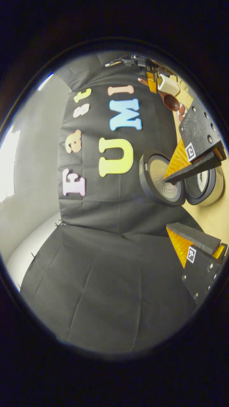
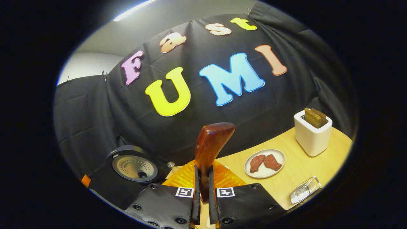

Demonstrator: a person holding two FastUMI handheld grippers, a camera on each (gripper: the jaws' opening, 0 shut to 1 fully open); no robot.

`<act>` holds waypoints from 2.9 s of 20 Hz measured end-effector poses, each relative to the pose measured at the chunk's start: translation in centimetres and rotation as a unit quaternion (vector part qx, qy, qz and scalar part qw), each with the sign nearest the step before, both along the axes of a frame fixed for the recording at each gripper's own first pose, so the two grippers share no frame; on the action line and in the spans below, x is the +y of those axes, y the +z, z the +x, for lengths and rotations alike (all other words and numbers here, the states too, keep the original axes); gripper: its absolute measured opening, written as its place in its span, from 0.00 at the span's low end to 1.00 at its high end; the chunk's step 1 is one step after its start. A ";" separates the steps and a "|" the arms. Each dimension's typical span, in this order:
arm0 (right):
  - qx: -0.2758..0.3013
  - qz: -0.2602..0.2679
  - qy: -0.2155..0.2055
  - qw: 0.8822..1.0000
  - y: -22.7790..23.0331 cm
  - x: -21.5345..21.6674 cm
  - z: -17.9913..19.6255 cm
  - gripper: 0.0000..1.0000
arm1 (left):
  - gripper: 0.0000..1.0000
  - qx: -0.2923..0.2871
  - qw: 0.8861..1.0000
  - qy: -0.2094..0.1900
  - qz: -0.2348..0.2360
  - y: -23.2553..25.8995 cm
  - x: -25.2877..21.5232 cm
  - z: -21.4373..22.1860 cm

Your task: Close the left gripper, press the button to open the rice cooker; take a wooden spoon from the chopstick holder with the right hand, scoop a spoonful of rice and pour it into the rice cooker, then put the wooden spoon back into the chopstick holder.

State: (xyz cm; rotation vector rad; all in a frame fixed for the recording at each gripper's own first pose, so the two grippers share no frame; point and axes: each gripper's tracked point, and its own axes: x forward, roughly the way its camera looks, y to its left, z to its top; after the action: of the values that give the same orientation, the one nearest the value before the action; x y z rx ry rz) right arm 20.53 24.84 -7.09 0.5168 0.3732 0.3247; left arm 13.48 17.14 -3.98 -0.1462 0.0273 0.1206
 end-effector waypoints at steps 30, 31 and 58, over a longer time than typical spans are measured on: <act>0.144 -0.121 -0.083 0.979 -17.2 -18.3 -5.7 0.17 | 0.82 -0.013 1.000 -0.018 0.022 3.7 -6.4 -1.3; 0.144 -0.119 -0.082 0.979 -17.3 -18.5 -5.6 0.11 | 0.81 -0.012 1.000 -0.018 0.021 3.6 -6.4 -1.2; -0.001 -0.207 -0.194 0.959 -5.2 -22.6 -10.2 0.98 | 0.81 0.017 0.998 -0.068 0.002 5.2 -7.2 23.0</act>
State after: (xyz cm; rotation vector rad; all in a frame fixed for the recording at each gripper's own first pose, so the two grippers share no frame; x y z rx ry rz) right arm 10.36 2.29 -12.34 0.1692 0.3174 -0.1341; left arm 36.50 9.95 1.23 -0.1385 0.0702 -0.0120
